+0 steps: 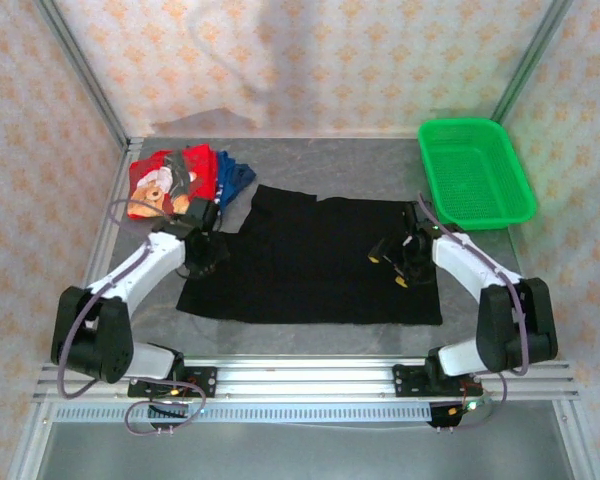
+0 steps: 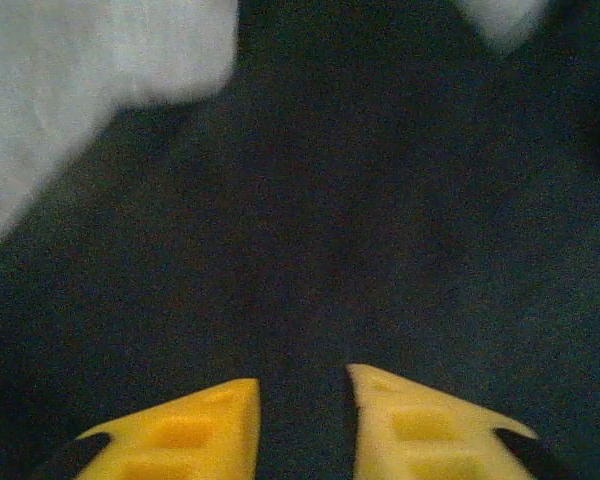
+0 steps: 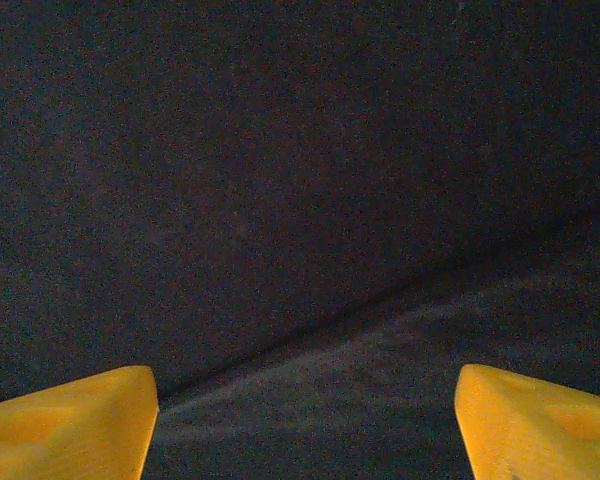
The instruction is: Fold and stack the t-shirts
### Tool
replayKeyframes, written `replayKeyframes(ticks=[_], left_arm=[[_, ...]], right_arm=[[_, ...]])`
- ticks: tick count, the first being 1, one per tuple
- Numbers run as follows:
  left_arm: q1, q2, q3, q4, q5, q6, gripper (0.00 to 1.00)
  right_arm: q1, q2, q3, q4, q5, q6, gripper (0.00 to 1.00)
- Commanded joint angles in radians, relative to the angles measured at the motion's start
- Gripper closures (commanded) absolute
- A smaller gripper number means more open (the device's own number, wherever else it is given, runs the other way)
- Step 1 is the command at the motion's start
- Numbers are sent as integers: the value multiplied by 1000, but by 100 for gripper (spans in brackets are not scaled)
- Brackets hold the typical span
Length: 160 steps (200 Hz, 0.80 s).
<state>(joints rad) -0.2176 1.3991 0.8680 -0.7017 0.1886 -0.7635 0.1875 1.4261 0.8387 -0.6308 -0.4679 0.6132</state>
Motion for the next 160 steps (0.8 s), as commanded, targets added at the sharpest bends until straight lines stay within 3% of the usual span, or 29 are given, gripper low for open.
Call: replayKeyframes(ticks=[1, 51, 121, 139, 160], left_arm=[[2, 58, -93, 90, 47, -70, 78], [69, 40, -213, 24, -38, -96, 79], [98, -182, -371, -104, 0, -156, 73], [99, -239, -350, -146, 24, -163, 66], [98, -269, -233, -175, 37, -159, 50]], right_arm=[[25, 47, -10, 36, 70, 18, 23], [140, 139, -17, 27, 161, 22, 25], [262, 150, -54, -143, 235, 102, 27], [273, 127, -59, -178, 239, 119, 27], [274, 69, -23, -191, 261, 114, 25]])
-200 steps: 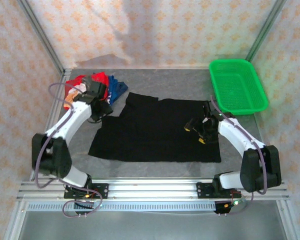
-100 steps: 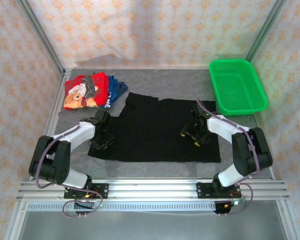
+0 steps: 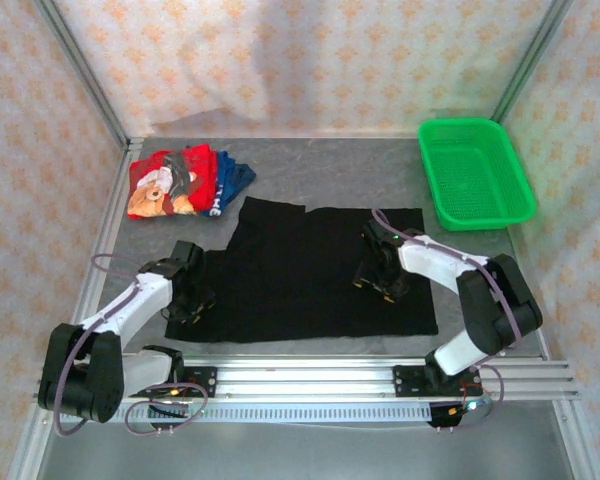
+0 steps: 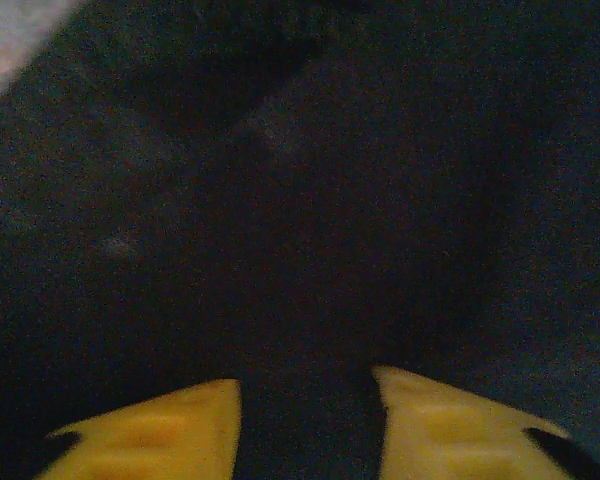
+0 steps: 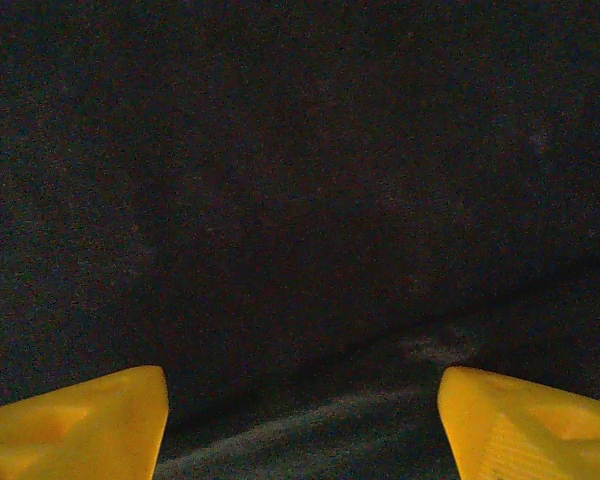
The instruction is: Fold and stack the t-shirts
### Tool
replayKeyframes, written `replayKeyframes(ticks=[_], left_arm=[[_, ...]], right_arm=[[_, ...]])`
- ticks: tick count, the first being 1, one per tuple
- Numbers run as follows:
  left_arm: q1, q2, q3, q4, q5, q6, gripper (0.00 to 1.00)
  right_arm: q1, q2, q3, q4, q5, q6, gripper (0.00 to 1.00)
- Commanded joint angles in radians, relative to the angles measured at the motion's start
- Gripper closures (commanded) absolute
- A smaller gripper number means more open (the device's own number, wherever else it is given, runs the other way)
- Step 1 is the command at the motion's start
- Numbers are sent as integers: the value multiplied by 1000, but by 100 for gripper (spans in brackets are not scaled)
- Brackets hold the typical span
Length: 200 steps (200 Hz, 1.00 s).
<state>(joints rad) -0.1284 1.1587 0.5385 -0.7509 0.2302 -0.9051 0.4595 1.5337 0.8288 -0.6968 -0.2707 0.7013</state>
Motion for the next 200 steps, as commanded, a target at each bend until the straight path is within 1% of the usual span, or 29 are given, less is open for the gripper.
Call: replayKeyframes(ticks=[1, 18, 28, 42, 53, 60, 81, 92, 96, 106, 124, 145, 176, 200], left_arm=[[9, -28, 106, -128, -5, -17, 49], [-13, 10, 300, -166, -13, 4, 43], [-35, 56, 460, -198, -38, 38, 39], [-50, 167, 674, -228, -56, 102, 34], [-55, 272, 821, -208, -24, 171, 31], [-57, 355, 916, -209, -5, 211, 30], [-69, 634, 1209, -290, 23, 343, 32], [-73, 756, 1312, -295, 67, 365, 34], [-73, 803, 1342, -299, 69, 396, 34], [-77, 898, 1430, -327, 53, 422, 37], [-82, 1020, 1528, -340, 31, 445, 41], [-83, 1124, 1599, -362, -45, 461, 44], [-82, 1177, 1591, -312, -121, 474, 45], [-82, 1192, 1566, -260, -147, 470, 45]], right_arm=[[2, -42, -9, -126, 65, 24, 24], [0, -77, 78, -149, 74, -1, 21], [-1, -84, 149, -179, 85, -26, 19], [-16, -94, 246, -213, 94, -63, 16], [-43, -103, 312, -224, 82, -100, 15], [-66, -108, 345, -225, 73, -122, 15], [-157, -103, 431, -230, 1, -200, 14], [-195, -92, 469, -236, -19, -244, 14], [-209, -89, 480, -236, -26, -258, 14], [-237, -77, 505, -238, -52, -288, 14], [-268, -60, 526, -236, -77, -326, 14], [-286, -60, 498, -211, -101, -332, 14], [-290, -79, 406, -152, -145, -311, 14], [-288, -103, 346, -121, -169, -289, 14]])
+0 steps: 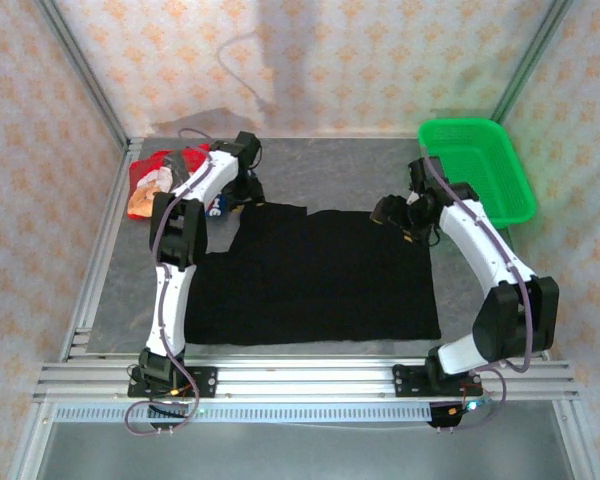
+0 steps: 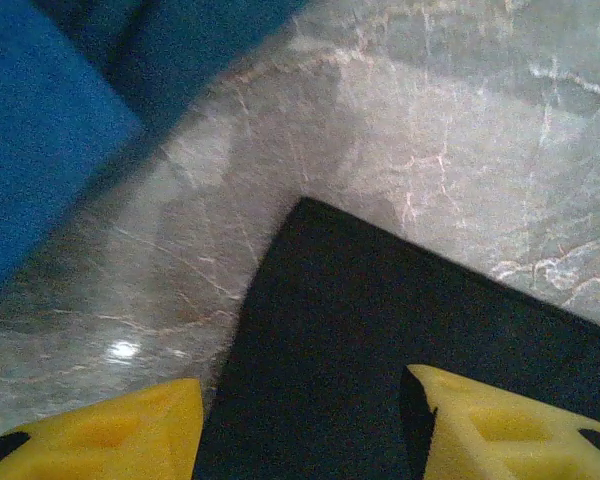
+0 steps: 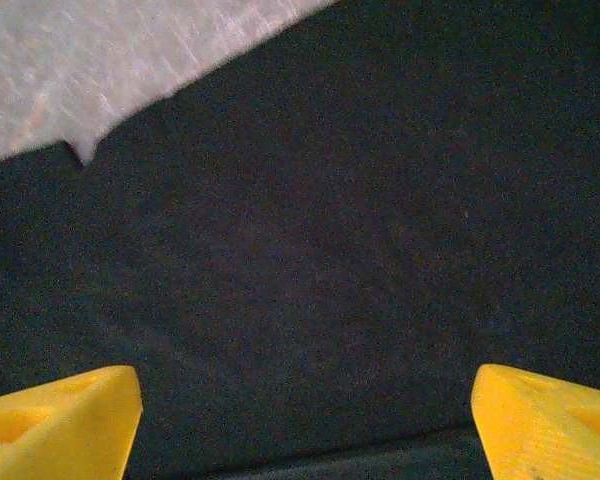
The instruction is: Fold and stack the t-shirts
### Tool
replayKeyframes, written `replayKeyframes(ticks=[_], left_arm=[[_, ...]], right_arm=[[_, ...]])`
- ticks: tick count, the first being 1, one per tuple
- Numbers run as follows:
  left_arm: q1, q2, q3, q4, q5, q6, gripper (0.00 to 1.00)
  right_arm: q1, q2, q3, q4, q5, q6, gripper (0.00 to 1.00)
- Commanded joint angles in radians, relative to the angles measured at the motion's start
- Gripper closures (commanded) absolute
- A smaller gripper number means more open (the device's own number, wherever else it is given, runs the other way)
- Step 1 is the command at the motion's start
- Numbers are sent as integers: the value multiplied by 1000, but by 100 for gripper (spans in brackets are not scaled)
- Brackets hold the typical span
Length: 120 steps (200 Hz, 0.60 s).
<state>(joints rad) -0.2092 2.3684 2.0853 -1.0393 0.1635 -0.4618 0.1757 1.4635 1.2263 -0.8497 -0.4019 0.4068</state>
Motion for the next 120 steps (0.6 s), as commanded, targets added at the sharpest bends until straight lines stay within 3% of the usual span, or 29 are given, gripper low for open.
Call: replayKeyframes(ticks=[1, 51, 73, 120], left_arm=[[-1, -18, 19, 31, -81, 27, 45], [-1, 43, 45, 54, -118, 20, 49], [-1, 68, 42, 106, -65, 18, 50], [-9, 120, 73, 75, -57, 34, 64]], right_arm=[[-5, -33, -54, 33, -38, 6, 14], [-5, -62, -126, 54, -49, 14, 14], [-5, -65, -141, 62, -51, 16, 14], [-5, -63, -144, 68, -47, 18, 14]])
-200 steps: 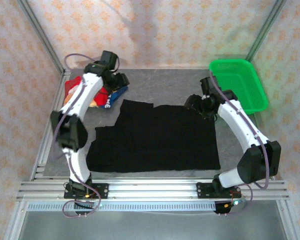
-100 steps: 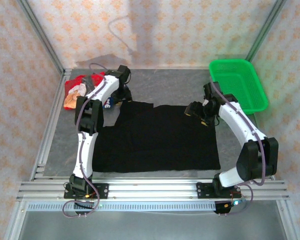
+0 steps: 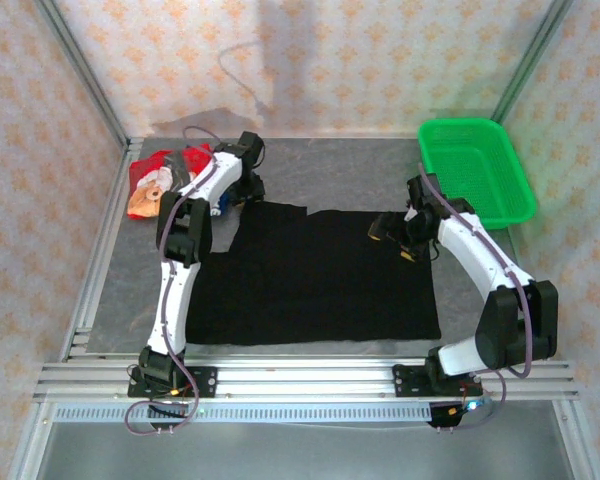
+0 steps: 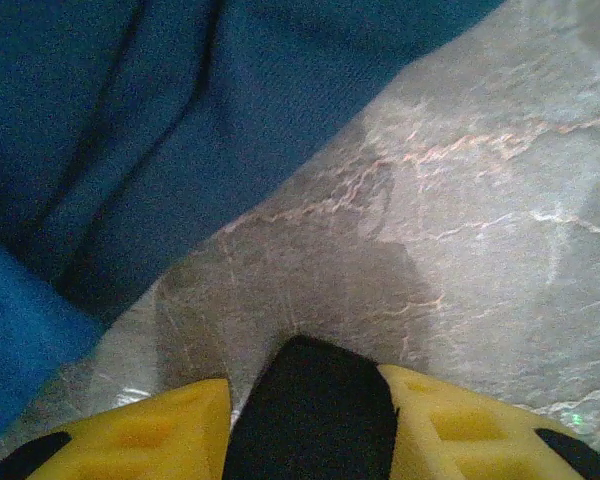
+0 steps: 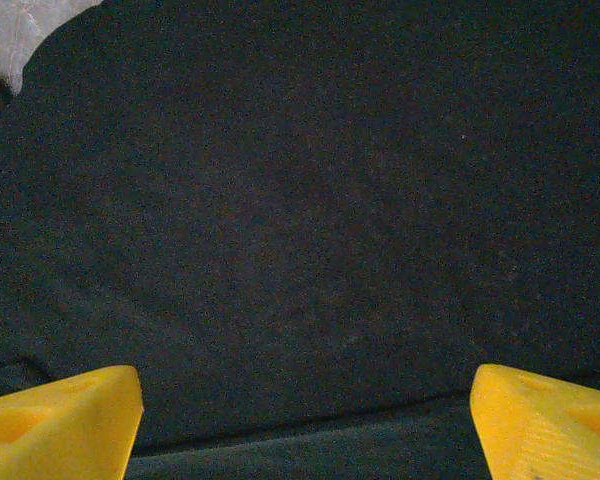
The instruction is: Fold and stack the t-shirts
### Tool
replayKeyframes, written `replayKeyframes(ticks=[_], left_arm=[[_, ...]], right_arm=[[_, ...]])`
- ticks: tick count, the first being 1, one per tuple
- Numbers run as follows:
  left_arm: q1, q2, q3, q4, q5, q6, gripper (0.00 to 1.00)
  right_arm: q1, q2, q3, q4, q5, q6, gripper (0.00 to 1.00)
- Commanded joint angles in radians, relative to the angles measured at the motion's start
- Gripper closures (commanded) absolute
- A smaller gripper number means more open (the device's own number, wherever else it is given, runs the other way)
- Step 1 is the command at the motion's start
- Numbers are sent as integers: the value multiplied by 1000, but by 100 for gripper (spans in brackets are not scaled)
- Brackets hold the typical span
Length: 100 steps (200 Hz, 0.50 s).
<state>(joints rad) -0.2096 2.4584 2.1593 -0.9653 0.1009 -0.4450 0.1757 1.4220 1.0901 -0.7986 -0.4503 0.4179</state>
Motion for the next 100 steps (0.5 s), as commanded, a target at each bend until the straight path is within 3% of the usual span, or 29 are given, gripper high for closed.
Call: replayKeyframes(ticks=[1, 48, 100], left_arm=[[-9, 30, -1, 2, 7, 17, 64], [5, 0, -24, 6, 0, 40, 100], [35, -24, 216, -77, -42, 148, 100]], right_arm=[[-5, -21, -8, 17, 2, 8, 14], [-4, -7, -33, 54, -20, 32, 15], [-2, 97, -141, 69, 97, 122, 16]])
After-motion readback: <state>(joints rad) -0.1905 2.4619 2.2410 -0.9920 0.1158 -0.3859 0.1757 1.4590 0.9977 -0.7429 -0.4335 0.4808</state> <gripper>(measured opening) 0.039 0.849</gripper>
